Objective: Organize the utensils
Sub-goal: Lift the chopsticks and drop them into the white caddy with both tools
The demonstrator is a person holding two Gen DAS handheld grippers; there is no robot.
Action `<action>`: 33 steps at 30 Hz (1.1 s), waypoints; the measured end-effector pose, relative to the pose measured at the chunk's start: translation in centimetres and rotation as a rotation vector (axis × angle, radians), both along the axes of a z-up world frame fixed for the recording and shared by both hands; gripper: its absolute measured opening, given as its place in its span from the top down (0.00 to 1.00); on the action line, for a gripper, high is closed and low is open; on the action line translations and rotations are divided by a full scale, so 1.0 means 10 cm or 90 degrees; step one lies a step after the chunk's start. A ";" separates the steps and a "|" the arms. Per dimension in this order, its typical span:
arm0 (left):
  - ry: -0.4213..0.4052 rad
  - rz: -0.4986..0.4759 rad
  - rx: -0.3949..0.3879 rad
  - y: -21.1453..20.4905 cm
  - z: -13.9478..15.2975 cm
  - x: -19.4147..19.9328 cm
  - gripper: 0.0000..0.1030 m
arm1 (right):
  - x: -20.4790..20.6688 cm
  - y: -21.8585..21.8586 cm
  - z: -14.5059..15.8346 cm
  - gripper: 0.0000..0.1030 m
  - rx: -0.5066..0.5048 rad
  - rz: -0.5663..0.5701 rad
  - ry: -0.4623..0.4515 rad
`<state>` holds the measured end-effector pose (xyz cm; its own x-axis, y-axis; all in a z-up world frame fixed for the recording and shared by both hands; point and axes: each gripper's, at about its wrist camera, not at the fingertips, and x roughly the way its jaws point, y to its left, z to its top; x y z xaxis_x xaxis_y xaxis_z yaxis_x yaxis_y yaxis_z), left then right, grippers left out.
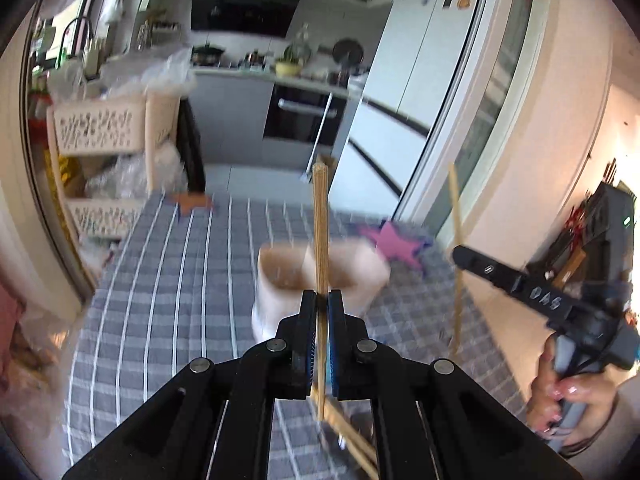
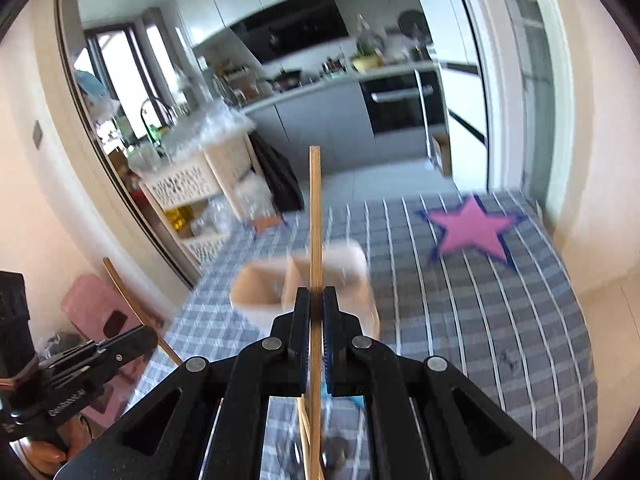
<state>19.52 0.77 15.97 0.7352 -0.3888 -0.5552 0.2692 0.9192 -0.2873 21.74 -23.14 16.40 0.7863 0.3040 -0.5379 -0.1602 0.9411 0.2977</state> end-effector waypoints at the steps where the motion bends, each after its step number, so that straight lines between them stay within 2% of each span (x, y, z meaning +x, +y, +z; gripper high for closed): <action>1: -0.008 0.000 -0.006 0.01 0.07 0.06 0.63 | 0.08 0.01 0.07 0.94 0.003 -0.001 -0.013; 7: -0.066 0.016 -0.023 0.03 0.49 0.54 0.63 | 0.51 0.06 0.37 0.94 0.007 -0.019 -0.080; 12: -0.089 0.035 -0.013 0.02 0.51 0.93 0.63 | 0.91 0.18 0.39 0.94 -0.016 -0.036 -0.122; 16: -0.091 0.047 0.018 -0.06 0.24 1.19 0.63 | 1.21 0.29 0.24 0.94 -0.020 -0.033 -0.131; 20: -0.070 0.052 0.032 -0.15 -0.09 1.32 0.63 | 1.32 0.40 -0.05 0.94 -0.059 -0.032 -0.142; 26: -0.048 0.064 0.068 -0.28 -0.56 1.40 0.63 | 1.25 0.45 -0.51 0.94 -0.084 -0.031 -0.131; 33: -0.061 0.072 0.137 -0.41 -0.77 1.31 0.63 | 1.12 0.38 -0.80 0.94 -0.090 -0.038 -0.096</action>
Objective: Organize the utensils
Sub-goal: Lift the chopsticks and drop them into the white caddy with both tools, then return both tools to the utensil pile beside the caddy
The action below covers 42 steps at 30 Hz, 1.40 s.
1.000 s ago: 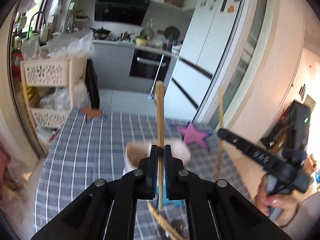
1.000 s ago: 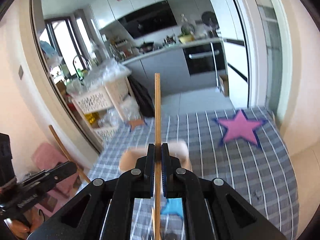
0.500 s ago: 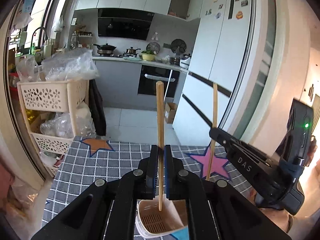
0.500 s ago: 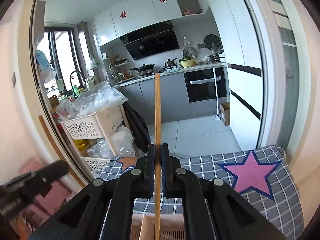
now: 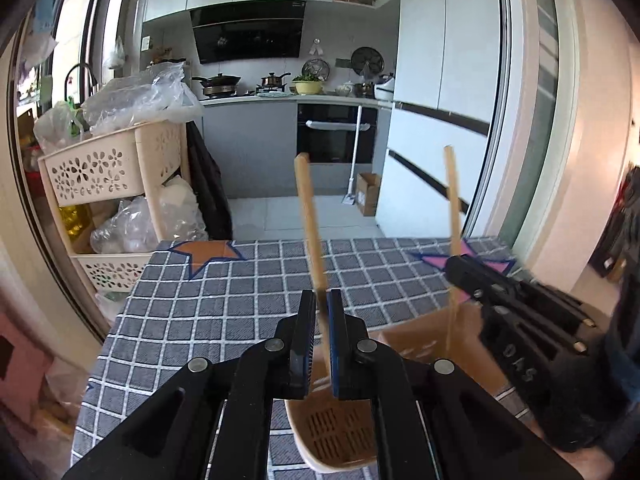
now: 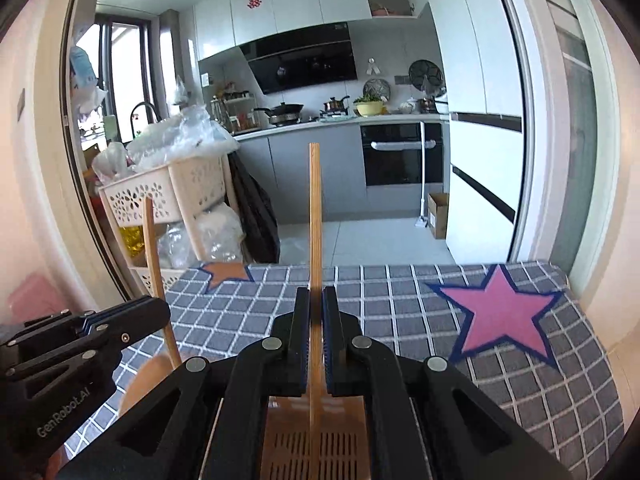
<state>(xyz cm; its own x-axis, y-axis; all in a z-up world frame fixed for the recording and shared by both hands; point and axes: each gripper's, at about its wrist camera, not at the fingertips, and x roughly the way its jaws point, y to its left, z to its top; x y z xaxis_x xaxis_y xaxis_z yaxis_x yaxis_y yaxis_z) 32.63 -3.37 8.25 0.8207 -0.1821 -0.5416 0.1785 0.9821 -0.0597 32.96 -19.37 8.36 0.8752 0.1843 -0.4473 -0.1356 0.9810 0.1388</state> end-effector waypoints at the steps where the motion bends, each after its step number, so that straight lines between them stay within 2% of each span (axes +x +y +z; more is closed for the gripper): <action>1: 0.005 0.002 0.003 -0.01 -0.03 0.00 0.63 | -0.01 -0.02 -0.02 0.94 0.002 -0.002 0.005; 8: 0.023 0.031 0.005 0.04 -0.03 -0.06 0.63 | -0.04 -0.10 0.00 0.93 0.018 0.014 0.051; 10: 0.027 0.037 0.002 0.06 -0.03 -0.11 0.63 | -0.06 -0.14 0.03 0.84 0.028 0.016 0.069; 12: 0.029 0.039 -0.002 0.09 -0.01 -0.16 0.63 | -0.11 -0.18 0.06 0.56 0.040 0.009 0.077; 16: 0.040 0.045 -0.006 0.15 0.02 -0.30 0.63 | -0.28 -0.37 0.16 0.54 0.074 -0.003 0.095; 19: 0.046 0.047 -0.022 0.22 0.05 -0.45 0.63 | -0.45 -0.50 0.18 0.47 0.089 -0.006 0.119; 20: 0.049 0.047 -0.028 0.24 0.06 -0.50 0.59 | -0.54 -0.57 0.18 0.45 0.091 -0.010 0.128; 21: 0.056 0.045 -0.034 0.26 0.05 -0.58 0.45 | -0.60 -0.61 0.17 0.45 0.092 -0.013 0.135; 22: 0.063 0.047 -0.036 0.27 0.05 -0.63 0.00 | -0.67 -0.66 0.16 0.44 0.094 -0.017 0.144; 25: 0.051 0.064 -0.035 0.30 0.04 -0.89 0.00 | -0.89 -0.82 0.10 0.42 0.104 -0.027 0.177; 30: 0.108 0.044 -0.031 0.25 -0.12 -1.19 0.00 | -1.31 -1.05 -0.09 0.31 0.107 -0.039 0.244; 34: 0.181 0.029 -0.023 0.14 -0.40 -1.42 0.00 | -1.68 -1.15 -0.26 0.31 0.076 -0.050 0.285; 38: 0.256 0.009 -0.038 0.06 -0.68 -1.61 0.00 | -1.98 -1.24 -0.45 0.31 0.060 -0.068 0.330; 42: 0.321 0.019 -0.039 -0.03 -0.96 -1.78 0.00 | -2.18 -1.33 -0.66 0.31 0.077 -0.089 0.369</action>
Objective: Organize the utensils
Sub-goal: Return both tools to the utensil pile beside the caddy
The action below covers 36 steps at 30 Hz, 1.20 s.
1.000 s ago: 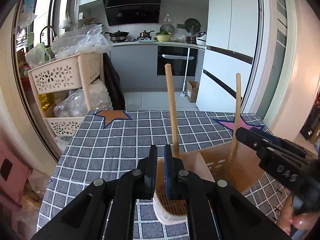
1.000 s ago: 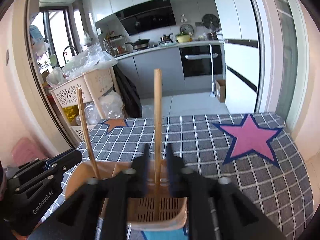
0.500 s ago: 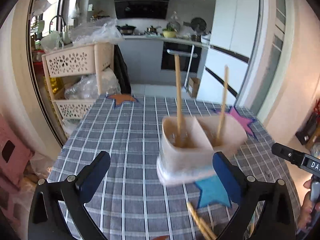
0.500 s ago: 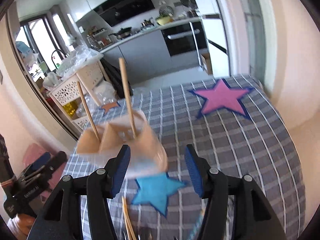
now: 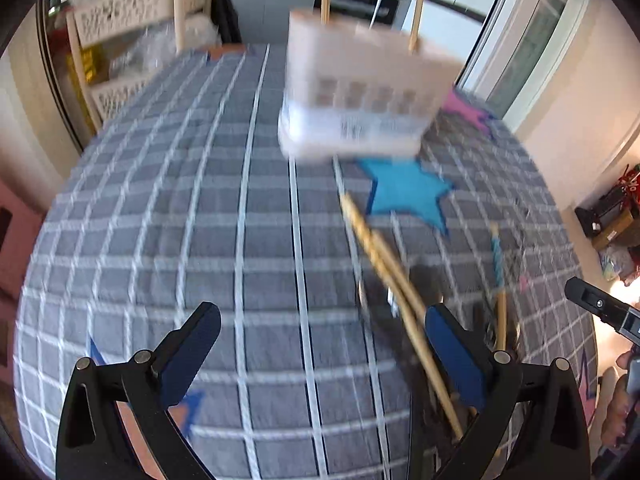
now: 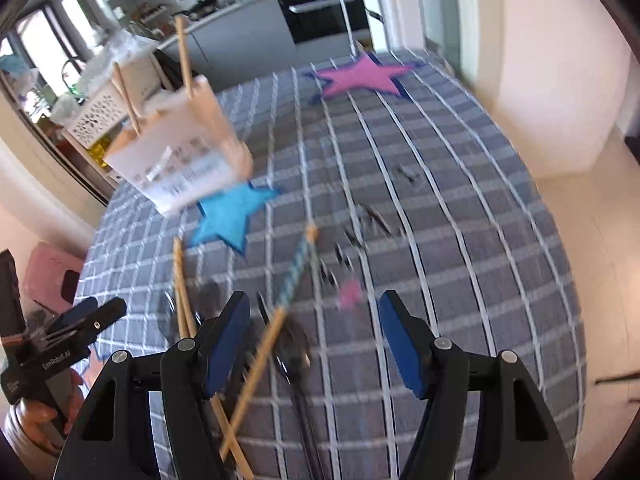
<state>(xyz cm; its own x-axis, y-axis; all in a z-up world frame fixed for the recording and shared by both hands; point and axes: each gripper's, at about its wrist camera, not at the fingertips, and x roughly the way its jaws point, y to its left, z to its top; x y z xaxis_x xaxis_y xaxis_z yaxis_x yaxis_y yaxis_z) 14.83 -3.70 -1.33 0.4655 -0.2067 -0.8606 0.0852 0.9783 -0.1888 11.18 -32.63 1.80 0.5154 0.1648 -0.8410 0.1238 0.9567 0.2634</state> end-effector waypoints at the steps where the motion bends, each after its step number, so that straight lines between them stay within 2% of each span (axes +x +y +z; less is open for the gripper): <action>1: 0.011 0.003 0.003 -0.01 -0.05 -0.02 0.00 | -0.03 -0.01 -0.06 0.31 0.004 -0.004 0.010; 6: 0.060 0.018 0.005 -0.07 -0.23 -0.07 0.00 | -0.07 0.06 -0.23 0.31 0.017 -0.006 0.039; 10: 0.065 0.030 0.005 -0.10 -0.26 -0.08 0.00 | -0.01 0.12 -0.24 0.31 0.051 -0.017 0.042; 13: 0.064 0.032 0.006 -0.13 -0.25 -0.07 0.00 | 0.13 0.15 -0.25 0.37 0.084 -0.027 0.051; 15: 0.067 0.036 0.007 -0.13 -0.27 -0.05 0.00 | 0.20 0.18 -0.28 0.44 0.089 -0.033 0.060; 21: 0.063 0.039 0.023 -0.12 -0.26 -0.03 0.00 | 0.45 0.33 -0.39 0.53 0.040 -0.016 0.093; 25: 0.066 0.039 0.038 -0.17 -0.27 -0.01 0.00 | 0.56 0.40 -0.49 0.55 0.011 -0.009 0.120; 28: 0.072 0.031 0.027 -0.20 -0.27 -0.02 0.00 | 0.62 0.43 -0.49 0.57 -0.007 -0.009 0.119; 30: 0.074 0.026 0.042 -0.25 -0.28 -0.01 0.00 | 0.66 0.46 -0.50 0.57 -0.018 -0.006 0.121; 36: 0.075 0.016 0.057 -0.31 -0.28 -0.01 0.00 | 0.74 0.67 -0.52 0.59 -0.099 0.036 0.128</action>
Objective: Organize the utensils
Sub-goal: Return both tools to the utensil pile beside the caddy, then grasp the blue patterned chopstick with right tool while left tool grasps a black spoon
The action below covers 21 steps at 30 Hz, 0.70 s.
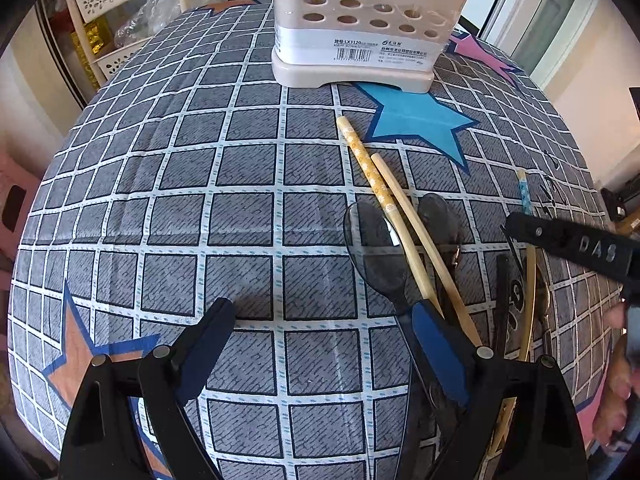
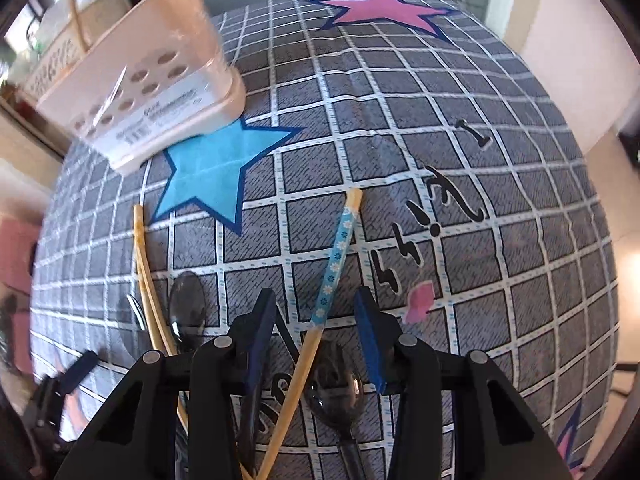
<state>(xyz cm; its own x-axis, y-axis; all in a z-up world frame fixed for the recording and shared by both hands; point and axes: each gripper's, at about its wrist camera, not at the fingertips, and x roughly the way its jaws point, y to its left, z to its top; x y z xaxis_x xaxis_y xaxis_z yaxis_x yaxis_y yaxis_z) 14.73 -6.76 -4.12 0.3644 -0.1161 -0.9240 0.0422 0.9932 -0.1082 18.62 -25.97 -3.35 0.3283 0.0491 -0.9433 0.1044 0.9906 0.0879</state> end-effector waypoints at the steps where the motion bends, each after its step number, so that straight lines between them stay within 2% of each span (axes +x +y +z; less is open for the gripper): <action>1: -0.001 -0.003 -0.001 -0.01 0.00 0.00 0.00 | 0.00 0.02 0.00 0.59 -0.009 0.006 0.000; 3: -0.002 -0.014 -0.004 -0.03 0.03 0.00 0.00 | 0.00 0.07 -0.01 0.66 -0.039 0.024 0.001; 4: 0.001 -0.021 -0.006 -0.05 0.04 0.00 0.03 | 0.00 0.10 -0.01 0.67 -0.049 0.034 0.002; 9: 0.014 -0.057 -0.027 -0.15 0.08 0.04 0.23 | -0.01 0.12 -0.02 0.92 -0.038 0.058 0.006; 11: 0.017 -0.070 -0.046 -0.16 0.10 0.05 0.43 | -0.08 0.09 0.00 0.92 -0.026 0.057 0.000; 12: 0.019 -0.076 -0.059 -0.17 0.10 0.05 0.46 | -0.10 0.06 0.01 0.92 -0.013 0.054 -0.004; 14: 0.015 -0.089 -0.074 -0.18 0.11 0.04 0.59 | -0.15 0.00 0.02 0.92 0.009 0.048 -0.007; 16: 0.003 -0.103 -0.071 -0.17 0.13 0.02 0.61 | -0.20 -0.06 0.05 0.92 0.026 0.045 -0.019; 21: -0.033 -0.113 -0.108 -0.01 0.21 -0.06 0.65 | -0.44 -0.18 0.26 0.92 0.052 0.051 -0.067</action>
